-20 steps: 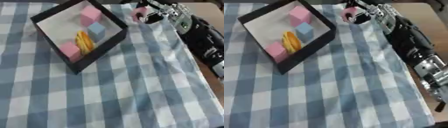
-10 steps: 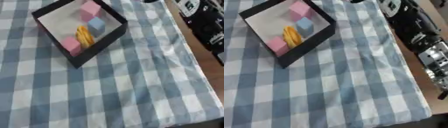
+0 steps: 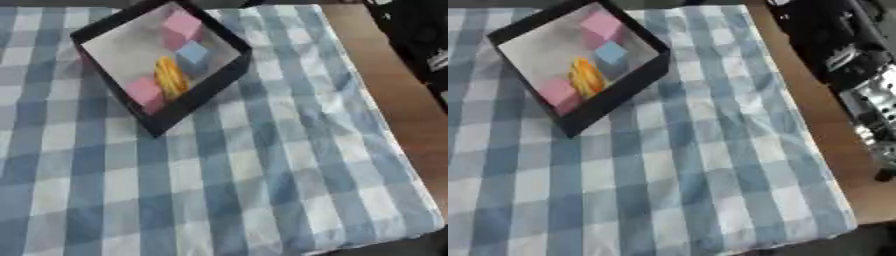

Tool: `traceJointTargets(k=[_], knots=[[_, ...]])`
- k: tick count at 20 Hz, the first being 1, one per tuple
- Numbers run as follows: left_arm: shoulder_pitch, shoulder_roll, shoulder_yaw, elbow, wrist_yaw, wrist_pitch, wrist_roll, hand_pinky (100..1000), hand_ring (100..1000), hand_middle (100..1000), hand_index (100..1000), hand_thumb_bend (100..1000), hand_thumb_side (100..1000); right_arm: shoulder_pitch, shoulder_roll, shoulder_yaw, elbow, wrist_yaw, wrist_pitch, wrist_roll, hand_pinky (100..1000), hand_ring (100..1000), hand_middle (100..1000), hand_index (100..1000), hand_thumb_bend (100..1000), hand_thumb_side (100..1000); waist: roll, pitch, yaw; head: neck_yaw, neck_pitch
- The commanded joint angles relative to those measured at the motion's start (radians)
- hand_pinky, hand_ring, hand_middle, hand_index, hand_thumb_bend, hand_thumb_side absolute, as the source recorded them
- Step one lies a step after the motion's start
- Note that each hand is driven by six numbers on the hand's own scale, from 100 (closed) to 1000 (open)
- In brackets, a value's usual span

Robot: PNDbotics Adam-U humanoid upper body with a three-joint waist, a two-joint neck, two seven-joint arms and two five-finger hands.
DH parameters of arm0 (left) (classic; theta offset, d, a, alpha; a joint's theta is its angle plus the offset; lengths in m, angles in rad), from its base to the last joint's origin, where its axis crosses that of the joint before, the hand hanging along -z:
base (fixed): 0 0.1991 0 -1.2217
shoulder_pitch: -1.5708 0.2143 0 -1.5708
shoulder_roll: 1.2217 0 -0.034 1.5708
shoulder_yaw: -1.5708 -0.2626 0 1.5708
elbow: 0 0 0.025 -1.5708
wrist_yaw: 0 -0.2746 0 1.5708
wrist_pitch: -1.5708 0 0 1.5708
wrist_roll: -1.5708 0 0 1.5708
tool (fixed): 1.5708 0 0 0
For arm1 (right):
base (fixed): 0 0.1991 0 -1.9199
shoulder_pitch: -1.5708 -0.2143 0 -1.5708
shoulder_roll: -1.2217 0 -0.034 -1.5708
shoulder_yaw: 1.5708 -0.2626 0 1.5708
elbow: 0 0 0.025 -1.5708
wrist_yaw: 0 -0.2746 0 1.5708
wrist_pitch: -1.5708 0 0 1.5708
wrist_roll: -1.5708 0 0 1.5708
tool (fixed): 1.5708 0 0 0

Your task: Pick up objects on the table and place them in the box.

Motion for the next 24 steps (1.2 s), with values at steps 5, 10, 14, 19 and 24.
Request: traceJointTargets(k=[5,10,14,19,24], knots=[[-0.01,0.035,0.024,-0.019,0.008,-0.015,0.05,934,782,751,886,100,644,-0.023,0.067,0.045,-0.085,0.005,0.037,0.033,777,642,572,627,100,100,0.014,-0.052,-0.003,0.007,-0.001],[-0.019,0.04,0.049,-0.019,-0.001,-0.023,0.104,939,790,757,883,100,649,-0.008,0.109,0.073,-0.097,0.015,0.053,0.061,777,640,570,626,100,100,0.015,-0.057,-0.003,0.01,-0.001],[-0.03,0.047,0.064,-0.019,-0.021,-0.035,0.145,946,795,758,882,100,650,0.003,0.143,0.092,-0.101,0.028,0.067,0.083,776,639,569,625,100,108,0.016,-0.057,0.001,0.028,-0.001],[-0.05,0.053,0.065,-0.019,-0.044,-0.049,0.169,954,799,759,881,100,650,0.02,0.178,0.108,-0.085,0.055,0.08,0.101,772,636,566,621,100,148,0.016,-0.054,0.011,0.032,-0.001],[-0.06,0.054,0.064,-0.019,-0.053,-0.052,0.175,958,799,756,881,100,651,0.036,0.213,0.123,-0.059,0.085,0.082,0.117,769,637,566,620,100,168,0.011,-0.052,0.017,0.024,-0.001]])
